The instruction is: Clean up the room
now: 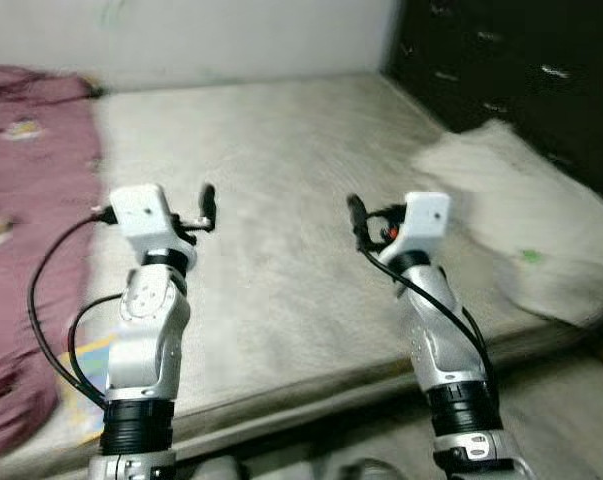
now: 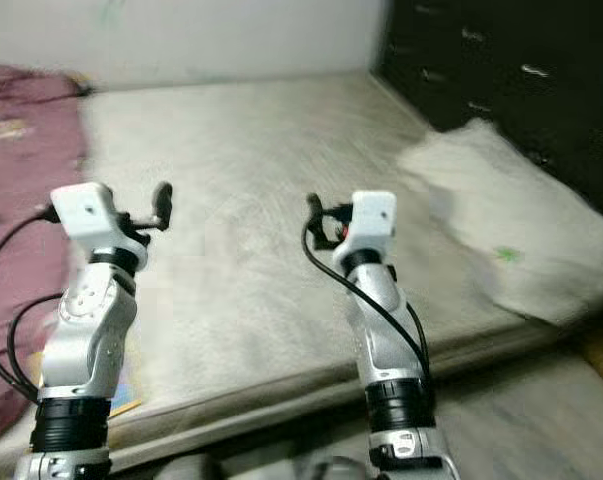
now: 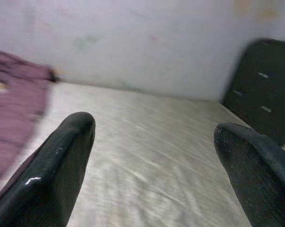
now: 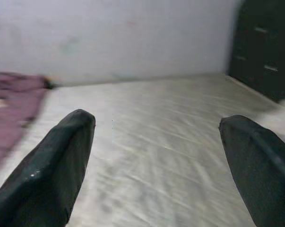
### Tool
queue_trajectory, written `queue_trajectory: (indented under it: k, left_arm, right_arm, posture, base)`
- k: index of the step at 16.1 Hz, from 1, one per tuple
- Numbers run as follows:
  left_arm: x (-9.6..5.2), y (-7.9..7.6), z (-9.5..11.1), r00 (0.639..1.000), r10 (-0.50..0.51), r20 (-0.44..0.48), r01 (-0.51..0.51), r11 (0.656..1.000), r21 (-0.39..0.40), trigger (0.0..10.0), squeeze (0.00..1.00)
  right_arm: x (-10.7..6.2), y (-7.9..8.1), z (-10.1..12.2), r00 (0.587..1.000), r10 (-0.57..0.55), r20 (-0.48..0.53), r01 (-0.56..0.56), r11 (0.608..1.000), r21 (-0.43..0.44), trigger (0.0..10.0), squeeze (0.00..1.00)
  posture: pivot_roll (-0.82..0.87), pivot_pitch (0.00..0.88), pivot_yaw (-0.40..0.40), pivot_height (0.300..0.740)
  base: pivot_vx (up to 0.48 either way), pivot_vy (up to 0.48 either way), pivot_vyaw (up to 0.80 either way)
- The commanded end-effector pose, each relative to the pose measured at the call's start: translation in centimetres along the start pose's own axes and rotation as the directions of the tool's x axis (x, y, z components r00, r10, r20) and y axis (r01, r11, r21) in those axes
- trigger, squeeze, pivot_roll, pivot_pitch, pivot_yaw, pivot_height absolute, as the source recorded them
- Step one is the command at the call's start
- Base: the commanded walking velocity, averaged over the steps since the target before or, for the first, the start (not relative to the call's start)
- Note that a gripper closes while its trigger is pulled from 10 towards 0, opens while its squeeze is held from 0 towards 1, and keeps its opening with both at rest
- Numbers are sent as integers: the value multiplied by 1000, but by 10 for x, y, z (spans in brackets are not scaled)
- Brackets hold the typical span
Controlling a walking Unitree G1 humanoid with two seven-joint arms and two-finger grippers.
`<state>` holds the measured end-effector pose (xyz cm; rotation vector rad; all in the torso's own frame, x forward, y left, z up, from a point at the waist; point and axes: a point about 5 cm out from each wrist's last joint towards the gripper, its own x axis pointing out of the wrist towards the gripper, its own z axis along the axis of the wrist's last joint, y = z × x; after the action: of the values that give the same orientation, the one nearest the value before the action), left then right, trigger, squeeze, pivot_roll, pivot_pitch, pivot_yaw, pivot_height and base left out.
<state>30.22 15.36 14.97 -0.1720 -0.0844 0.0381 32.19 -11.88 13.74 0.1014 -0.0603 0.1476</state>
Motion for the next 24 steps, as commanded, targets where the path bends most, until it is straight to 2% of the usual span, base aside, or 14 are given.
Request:
queue_trajectory:
  k: [1,10,12,19,21,24]
  left_arm:
    - [0,-6,-2,1000,-12,-11,12,1000,-6,10000,0]
    - [0,-6,-1,1000,2,1,-2,1000,9,10000,0]
    - [1,-5,-1,1000,7,1,-7,1000,9,10000,0]
    - [2,-3,-2,1000,21,-6,-21,1000,-23,10000,0]
    - [2,-3,-2,1000,18,-8,-18,1000,-25,10000,0]
    - [2,-4,-2,1000,8,-7,-8,1000,-24,10000,0]
  right_arm:
    - [-1,-8,-2,1000,-25,-10,25,1000,-5,10000,0]
    - [-1,-6,-3,1000,-12,-14,12,1000,4,10000,0]
    - [-1,-4,-1,1000,5,-2,-5,1000,-17,10000,0]
    - [0,-5,-1,1000,5,-5,-5,1000,-28,10000,0]
    - [1,-5,-1,1000,0,-3,0,1000,-19,10000,0]
    - [1,-5,-1,1000,0,-5,0,1000,-23,10000,0]
  posture:
    - [32,0,-14,740]
    - [35,0,-15,740]
    - [34,0,-14,740]
    - [33,0,-17,740]
    - [33,0,-17,740]
    - [32,0,-16,740]
  base:
    - [0,0,0]
    - [0,0,0]
    - [0,0,0]
    - [0,0,772]
    - [0,0,0]
    - [0,467,0]
